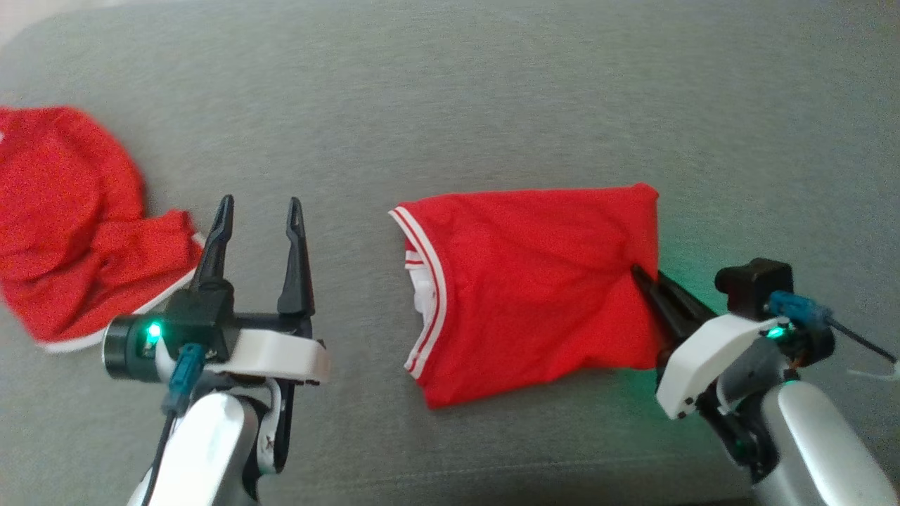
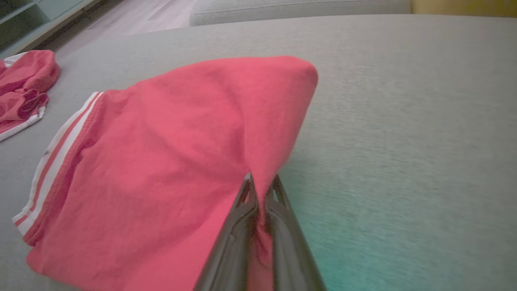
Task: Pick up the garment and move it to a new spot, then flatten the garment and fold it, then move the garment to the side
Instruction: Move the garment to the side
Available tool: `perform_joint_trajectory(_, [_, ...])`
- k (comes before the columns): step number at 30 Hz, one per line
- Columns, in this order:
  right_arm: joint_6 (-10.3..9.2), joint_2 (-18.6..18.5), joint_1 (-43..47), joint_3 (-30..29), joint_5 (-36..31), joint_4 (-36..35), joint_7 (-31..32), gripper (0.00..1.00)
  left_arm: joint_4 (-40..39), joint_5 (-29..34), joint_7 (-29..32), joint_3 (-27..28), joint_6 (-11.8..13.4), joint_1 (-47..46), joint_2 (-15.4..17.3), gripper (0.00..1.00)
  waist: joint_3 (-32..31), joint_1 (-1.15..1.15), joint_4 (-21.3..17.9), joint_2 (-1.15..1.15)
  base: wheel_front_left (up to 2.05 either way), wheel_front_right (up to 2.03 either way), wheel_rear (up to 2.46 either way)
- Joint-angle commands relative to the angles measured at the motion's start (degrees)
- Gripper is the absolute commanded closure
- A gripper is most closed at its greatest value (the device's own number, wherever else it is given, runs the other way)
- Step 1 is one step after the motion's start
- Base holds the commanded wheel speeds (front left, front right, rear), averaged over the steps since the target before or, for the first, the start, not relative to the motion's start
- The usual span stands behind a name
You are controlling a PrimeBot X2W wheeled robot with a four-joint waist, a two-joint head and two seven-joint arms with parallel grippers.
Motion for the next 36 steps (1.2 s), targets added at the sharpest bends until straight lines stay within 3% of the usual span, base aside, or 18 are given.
perform_joint_trajectory(1, [0.20, -1.6, -1.8, 0.8, 0.1, -2.5, -0.3, 1.00, -2.1, 0.5, -0.7, 2.5, -0.3, -1.0, 0.6, 0.00, -0.2, 0.00, -4.1, 0.00, 0.00, 0.00, 0.00])
perform_joint_trajectory(9, [0.20, -4.9, -5.8, -2.0, 1.5, -1.8, -0.2, 1.00, -2.0, 1.8, -0.7, 0.8, -1.8, -3.7, 0.2, 0.00, 2.0, 0.00, -9.8, 0.00, 0.00, 0.00, 0.00])
perform_joint_trajectory(14, [0.20, -7.9, -11.9, -6.5, 2.8, 3.3, -1.3, 1.00, -1.7, 2.7, -0.3, -0.8, -3.1, -6.9, -0.1, 0.00, 5.0, 0.00, -12.2, 0.00, 0.00, 0.00, 0.00])
perform_joint_trajectory(20, [0.20, -14.0, -19.1, -12.5, 2.6, 11.3, -4.0, 1.00, -1.7, 4.5, 0.8, -2.9, -4.3, -11.3, -0.3, 0.00, 9.3, 0.00, -13.9, 0.00, 0.00, 0.00, 0.00])
perform_joint_trajectory(25, [0.20, -17.5, -22.2, -15.2, 1.7, 13.9, -5.2, 1.00, -2.0, 5.3, 1.3, -3.9, -5.3, -14.2, -0.3, 0.00, 11.9, 0.00, -14.9, 0.00, 0.00, 0.00, 0.00])
perform_joint_trajectory(36, [0.20, -19.6, -26.8, -18.7, 0.5, 19.1, -6.2, 1.00, -2.4, 6.9, 1.5, -5.8, -6.4, -19.4, -1.1, 0.00, 16.2, 0.00, -14.7, 0.00, 0.00, 0.00, 0.00])
